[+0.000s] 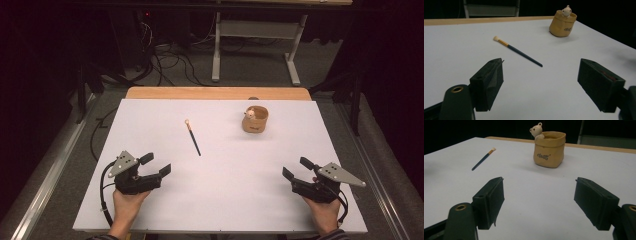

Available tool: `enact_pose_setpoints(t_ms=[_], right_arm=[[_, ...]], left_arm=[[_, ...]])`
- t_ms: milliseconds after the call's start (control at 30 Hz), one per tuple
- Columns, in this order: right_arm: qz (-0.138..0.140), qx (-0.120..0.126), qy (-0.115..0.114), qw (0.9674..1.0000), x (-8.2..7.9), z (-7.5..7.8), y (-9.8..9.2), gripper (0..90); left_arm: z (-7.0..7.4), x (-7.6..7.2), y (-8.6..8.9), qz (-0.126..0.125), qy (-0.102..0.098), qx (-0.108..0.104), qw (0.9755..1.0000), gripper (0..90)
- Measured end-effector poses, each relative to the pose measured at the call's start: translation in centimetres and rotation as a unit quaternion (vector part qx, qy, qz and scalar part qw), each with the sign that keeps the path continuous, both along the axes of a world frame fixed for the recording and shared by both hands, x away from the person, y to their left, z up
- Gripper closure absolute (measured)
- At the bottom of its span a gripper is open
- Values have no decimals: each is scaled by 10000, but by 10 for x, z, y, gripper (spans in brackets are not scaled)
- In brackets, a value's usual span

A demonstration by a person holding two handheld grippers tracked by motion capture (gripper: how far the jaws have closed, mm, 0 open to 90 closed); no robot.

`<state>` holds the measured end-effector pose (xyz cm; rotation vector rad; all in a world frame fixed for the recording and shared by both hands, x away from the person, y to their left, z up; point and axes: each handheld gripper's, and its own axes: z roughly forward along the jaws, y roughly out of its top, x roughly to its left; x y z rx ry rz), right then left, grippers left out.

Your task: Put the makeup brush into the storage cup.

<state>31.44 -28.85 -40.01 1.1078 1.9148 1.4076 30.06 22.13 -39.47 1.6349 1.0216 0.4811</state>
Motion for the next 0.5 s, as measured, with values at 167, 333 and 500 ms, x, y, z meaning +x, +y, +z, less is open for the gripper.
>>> enact_pose_setpoints(t_ms=[167,333,500], right_arm=[[2,-11,-10,10000,0,0,0,257],[-25,14,4,10000,0,0,-1,257],[-20,14,5,10000,0,0,0,257]], left_arm=[[2,1,-2,-57,43,-90,9999,208],[4,3,-4,-154,50,-105,9998,206],[5,6,-9,-378,3,-36,9993,213]])
